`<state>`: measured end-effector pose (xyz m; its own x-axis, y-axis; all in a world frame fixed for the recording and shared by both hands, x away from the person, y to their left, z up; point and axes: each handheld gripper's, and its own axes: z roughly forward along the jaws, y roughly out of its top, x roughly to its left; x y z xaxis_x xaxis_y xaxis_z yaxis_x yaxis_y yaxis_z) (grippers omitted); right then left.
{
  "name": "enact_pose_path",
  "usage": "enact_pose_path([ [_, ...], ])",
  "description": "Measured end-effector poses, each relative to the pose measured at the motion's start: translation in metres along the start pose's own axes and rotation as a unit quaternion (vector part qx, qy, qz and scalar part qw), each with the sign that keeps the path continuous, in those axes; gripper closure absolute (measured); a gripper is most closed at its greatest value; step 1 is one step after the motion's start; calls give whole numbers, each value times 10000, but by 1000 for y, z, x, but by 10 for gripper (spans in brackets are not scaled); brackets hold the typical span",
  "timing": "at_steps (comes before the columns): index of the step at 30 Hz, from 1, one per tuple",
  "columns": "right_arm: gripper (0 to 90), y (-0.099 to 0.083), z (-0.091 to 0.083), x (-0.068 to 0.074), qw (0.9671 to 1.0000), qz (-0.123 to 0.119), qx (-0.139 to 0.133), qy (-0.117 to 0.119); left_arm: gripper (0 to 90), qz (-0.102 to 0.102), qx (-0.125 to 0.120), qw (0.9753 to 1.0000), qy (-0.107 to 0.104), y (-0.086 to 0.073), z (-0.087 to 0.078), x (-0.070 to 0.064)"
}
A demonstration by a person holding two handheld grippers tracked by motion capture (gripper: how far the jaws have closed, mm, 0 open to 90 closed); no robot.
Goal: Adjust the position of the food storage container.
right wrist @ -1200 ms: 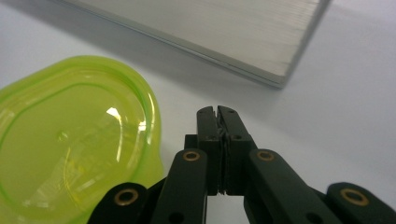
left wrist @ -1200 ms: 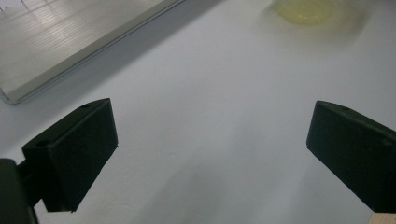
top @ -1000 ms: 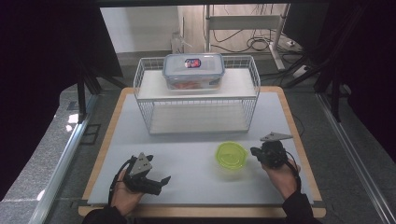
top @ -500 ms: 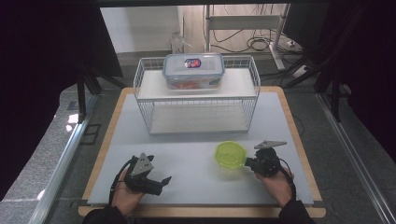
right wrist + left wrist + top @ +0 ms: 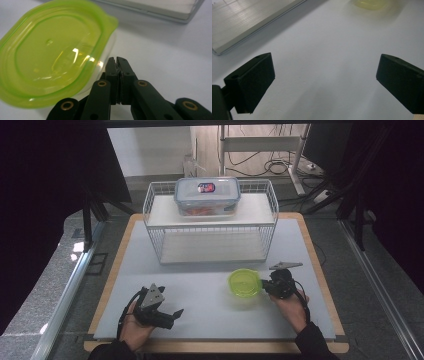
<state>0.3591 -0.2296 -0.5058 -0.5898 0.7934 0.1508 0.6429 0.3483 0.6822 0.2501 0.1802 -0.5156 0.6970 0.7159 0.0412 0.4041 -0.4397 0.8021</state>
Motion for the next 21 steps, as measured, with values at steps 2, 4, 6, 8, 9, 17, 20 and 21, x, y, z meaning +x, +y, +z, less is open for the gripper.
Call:
enact_pose_path([
  [2,885,2,3,-4,10000,26,-4,29,18,2,3,10000,-1,0,0,0],
  [4,887,3,7,-4,10000,20,17,93,18,-1,0,10000,5,0,0,0],
  [6,893,4,10,-1,9999,-52,38,92,18,-4,1,10000,6,0,0,0],
  [8,894,6,12,2,9999,-126,35,107,18,10,14,10000,8,0,0,0],
  [9,894,6,13,4,9998,-154,56,122,18,10,14,10000,8,0,0,0],
  [17,897,5,20,20,9989,-383,186,187,18,52,49,10000,4,0,0,0],
  [20,896,5,23,26,9986,-428,196,235,18,62,59,10000,4,0,1,-1],
  [21,896,6,24,28,9985,-454,196,242,18,64,62,10000,5,0,1,-1],
])
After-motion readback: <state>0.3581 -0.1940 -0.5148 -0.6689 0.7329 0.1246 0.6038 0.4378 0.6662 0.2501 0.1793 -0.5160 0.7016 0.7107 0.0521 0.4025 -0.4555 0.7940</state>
